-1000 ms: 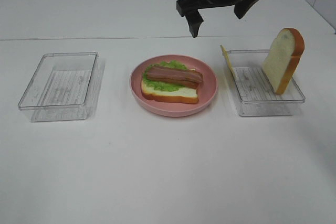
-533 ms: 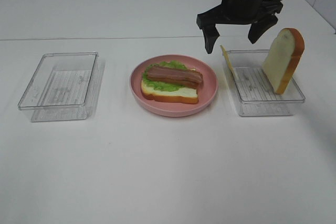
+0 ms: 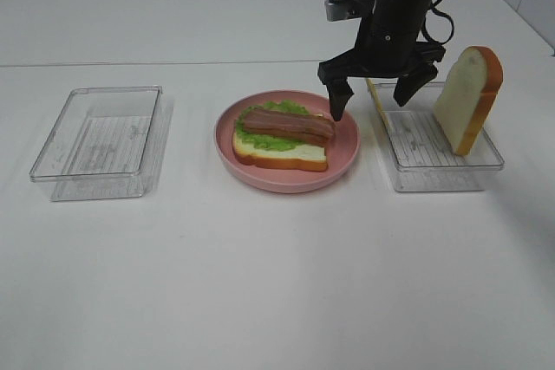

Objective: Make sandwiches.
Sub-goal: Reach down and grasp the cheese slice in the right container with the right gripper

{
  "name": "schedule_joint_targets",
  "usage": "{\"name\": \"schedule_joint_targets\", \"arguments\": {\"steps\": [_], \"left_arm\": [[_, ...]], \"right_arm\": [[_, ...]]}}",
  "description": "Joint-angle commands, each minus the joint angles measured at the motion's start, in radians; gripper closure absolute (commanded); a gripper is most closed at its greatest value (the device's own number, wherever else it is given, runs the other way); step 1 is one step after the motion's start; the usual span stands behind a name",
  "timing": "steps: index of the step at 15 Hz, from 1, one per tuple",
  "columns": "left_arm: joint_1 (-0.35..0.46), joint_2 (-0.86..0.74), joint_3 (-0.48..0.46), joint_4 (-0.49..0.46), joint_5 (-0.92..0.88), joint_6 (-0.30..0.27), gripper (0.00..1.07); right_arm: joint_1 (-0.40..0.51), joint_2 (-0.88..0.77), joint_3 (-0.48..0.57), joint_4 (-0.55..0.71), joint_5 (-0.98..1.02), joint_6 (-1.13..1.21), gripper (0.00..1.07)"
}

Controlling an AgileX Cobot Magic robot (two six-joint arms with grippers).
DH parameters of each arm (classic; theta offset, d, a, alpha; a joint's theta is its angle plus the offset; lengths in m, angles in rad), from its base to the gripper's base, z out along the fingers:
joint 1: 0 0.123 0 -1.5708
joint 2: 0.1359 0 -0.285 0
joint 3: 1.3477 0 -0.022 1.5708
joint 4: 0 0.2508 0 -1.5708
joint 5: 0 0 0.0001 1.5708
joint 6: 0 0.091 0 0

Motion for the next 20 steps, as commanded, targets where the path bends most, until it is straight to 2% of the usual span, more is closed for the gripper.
{"name": "schedule_joint_targets", "arguments": {"steps": [1,3,4,9,11,12,17,20], "left_arm": [[0.002,-0.013,0.002,-0.009,-0.004,0.002,0.06],[0.002,-0.013,0.002,-0.009,-0.004,0.002,0.06],[0.002,-0.013,0.002,-0.009,-0.004,0.002,0.06],[0.002,-0.013,0.002,-0.009,-0.004,0.002,0.06],[0.002,-0.013,0.002,-0.009,-0.004,0.002,0.06],[0.002,-0.013,0.002,-0.009,-0.004,0.002,0.06],[0.002,-0.013,0.002,-0.009,-0.004,0.002,0.06],[0.002,-0.013,0.002,-0.009,-0.004,0.002,0.06]], "right_arm": [[-0.024,0.004,0.001,0.003,-0.018,-0.015,0.21],[-0.038,0.006,0.001,0.009,-0.013,-0.007,0.3],[-0.05,0.007,0.001,0.015,-0.019,-0.007,0.4],[-0.051,0.034,0.001,0.023,-0.023,-0.001,0.63],[-0.051,0.038,0.001,0.023,-0.044,0.0,0.91],[-0.051,0.038,0.001,0.023,-0.049,-0.007,0.97],[-0.051,0.038,0.001,0.022,-0.06,-0.016,1.07],[-0.051,0.037,0.0,0.016,-0.062,-0.03,1.07]]}}
